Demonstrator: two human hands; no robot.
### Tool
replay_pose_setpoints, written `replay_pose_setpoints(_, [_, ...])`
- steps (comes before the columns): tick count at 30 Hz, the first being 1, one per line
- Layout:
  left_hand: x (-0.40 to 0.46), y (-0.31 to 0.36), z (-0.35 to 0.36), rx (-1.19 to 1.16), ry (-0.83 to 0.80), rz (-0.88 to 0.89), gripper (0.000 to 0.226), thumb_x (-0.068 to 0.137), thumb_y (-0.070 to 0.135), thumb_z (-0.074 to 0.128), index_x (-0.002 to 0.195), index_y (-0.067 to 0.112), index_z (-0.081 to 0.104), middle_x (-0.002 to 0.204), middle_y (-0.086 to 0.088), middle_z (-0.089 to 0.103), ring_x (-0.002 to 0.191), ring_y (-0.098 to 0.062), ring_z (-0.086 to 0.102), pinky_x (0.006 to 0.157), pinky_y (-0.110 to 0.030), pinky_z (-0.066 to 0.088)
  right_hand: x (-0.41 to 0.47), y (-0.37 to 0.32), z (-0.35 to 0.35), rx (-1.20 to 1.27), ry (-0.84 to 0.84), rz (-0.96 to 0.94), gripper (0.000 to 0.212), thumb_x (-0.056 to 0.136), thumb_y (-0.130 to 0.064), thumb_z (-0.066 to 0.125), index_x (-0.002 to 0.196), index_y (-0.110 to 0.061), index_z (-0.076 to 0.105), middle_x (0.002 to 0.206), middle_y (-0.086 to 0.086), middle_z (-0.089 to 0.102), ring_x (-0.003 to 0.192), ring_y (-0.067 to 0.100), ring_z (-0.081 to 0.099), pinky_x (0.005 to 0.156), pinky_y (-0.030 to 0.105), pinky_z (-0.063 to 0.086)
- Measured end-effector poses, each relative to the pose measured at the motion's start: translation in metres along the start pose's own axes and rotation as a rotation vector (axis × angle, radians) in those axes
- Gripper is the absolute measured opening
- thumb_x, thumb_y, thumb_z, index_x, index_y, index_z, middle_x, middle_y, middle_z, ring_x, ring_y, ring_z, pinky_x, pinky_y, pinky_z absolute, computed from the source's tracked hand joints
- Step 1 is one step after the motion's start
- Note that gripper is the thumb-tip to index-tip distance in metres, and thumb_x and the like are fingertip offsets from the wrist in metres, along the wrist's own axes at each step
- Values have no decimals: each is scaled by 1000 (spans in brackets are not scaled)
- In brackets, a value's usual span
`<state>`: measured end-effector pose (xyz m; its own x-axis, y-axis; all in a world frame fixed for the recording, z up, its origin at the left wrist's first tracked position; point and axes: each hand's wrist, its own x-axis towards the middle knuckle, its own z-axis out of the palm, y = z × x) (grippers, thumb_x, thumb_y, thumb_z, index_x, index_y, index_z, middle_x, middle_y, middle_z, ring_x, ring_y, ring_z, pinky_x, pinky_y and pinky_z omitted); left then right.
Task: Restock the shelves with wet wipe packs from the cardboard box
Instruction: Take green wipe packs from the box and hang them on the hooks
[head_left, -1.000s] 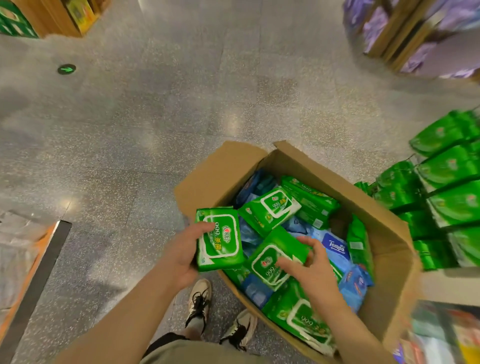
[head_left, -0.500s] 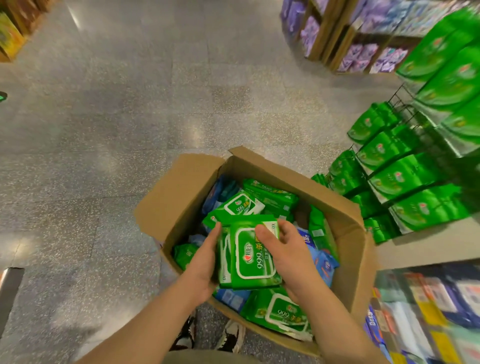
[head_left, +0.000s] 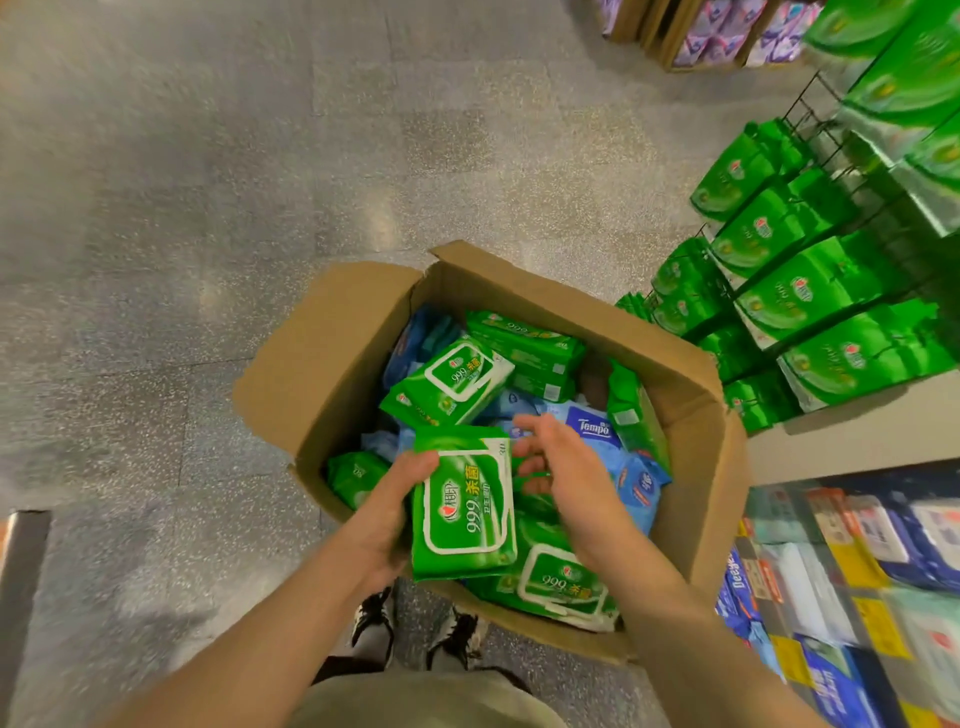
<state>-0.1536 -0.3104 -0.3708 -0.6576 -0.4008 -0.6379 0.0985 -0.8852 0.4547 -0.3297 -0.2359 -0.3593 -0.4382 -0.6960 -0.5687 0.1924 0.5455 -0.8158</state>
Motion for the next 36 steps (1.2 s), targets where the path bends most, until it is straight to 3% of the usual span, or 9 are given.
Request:
replay_pose_setpoints(4, [1, 0, -20, -145, 46, 75, 81, 26, 46, 100, 98, 12, 84, 106, -18, 77, 86, -32, 77, 65, -45, 63, 35, 32, -61, -69, 185, 118, 24, 106, -41, 50, 111, -22, 62, 99, 3, 62, 76, 16, 55, 69, 33, 44])
replay_pose_setpoints(7, [-4, 6, -37, -234, 120, 152, 46, 69, 54, 74, 95, 17, 84, 103, -11, 78, 86, -27, 77, 71, -45, 64, 44, 59, -85, -74, 159, 178, 20, 104, -39, 55, 106, -21, 62, 97, 5, 61, 74, 17, 54, 66, 34, 43])
replay_pose_setpoints(10, [-8, 12, -52, -290, 189, 188, 49, 91, 56, 50, 95, 20, 83, 102, -7, 77, 87, -25, 76, 77, -45, 64, 44, 70, -87, -87, 116, 199, 21, 105, -37, 55, 105, -18, 63, 93, 5, 60, 76, 19, 54, 68, 35, 44])
replay_pose_setpoints(14, [-16, 21, -59, -253, 117, 251, 64, 49, 56, 87, 103, 22, 82, 106, -6, 77, 92, -25, 76, 80, -46, 63, 48, 69, -70, -116, 80, 183, 21, 103, -36, 56, 106, -17, 64, 94, 4, 64, 76, 17, 59, 72, 36, 45])
replay_pose_setpoints(19, [-21, 25, -61, -327, 208, 303, 50, 92, 58, 48, 99, 22, 82, 103, -6, 77, 89, -26, 76, 80, -50, 62, 70, 61, -47, -635, -47, -81, 28, 96, -24, 66, 123, -24, 60, 104, 2, 64, 93, 19, 64, 77, 29, 51])
replay_pose_setpoints(25, [-23, 27, -67, -300, 272, 317, 49, 87, 59, 52, 85, 22, 84, 90, -5, 77, 77, -23, 76, 68, -43, 64, 137, 70, -10, -1412, -381, -347, 77, 84, -20, 71, 154, -24, 37, 151, 6, 43, 140, 31, 39, 111, 43, 40])
replay_pose_setpoints(30, [-27, 28, -88, -250, 258, 316, 46, 66, 57, 82, 99, 24, 82, 105, -5, 76, 93, -25, 74, 90, -49, 58, 163, 77, 9, -1475, -558, -290, 81, 82, -27, 76, 154, -23, 39, 149, 9, 50, 136, 32, 49, 110, 41, 42])
replay_pose_setpoints(33, [-30, 32, -101, -274, 249, 324, 73, 46, 54, 94, 109, 22, 77, 110, -7, 75, 98, -27, 72, 94, -50, 55, 165, 83, 10, -1418, -554, -318, 70, 82, -28, 77, 145, -21, 48, 137, 11, 52, 129, 34, 49, 104, 41, 44])
replay_pose_setpoints(36, [-32, 35, -104, -256, 266, 345, 53, 62, 54, 84, 103, 22, 81, 106, -8, 77, 94, -27, 74, 90, -50, 58, 155, 85, -1, -1329, -468, -385, 70, 77, -34, 83, 140, -23, 53, 131, 8, 52, 125, 32, 47, 103, 40, 42])
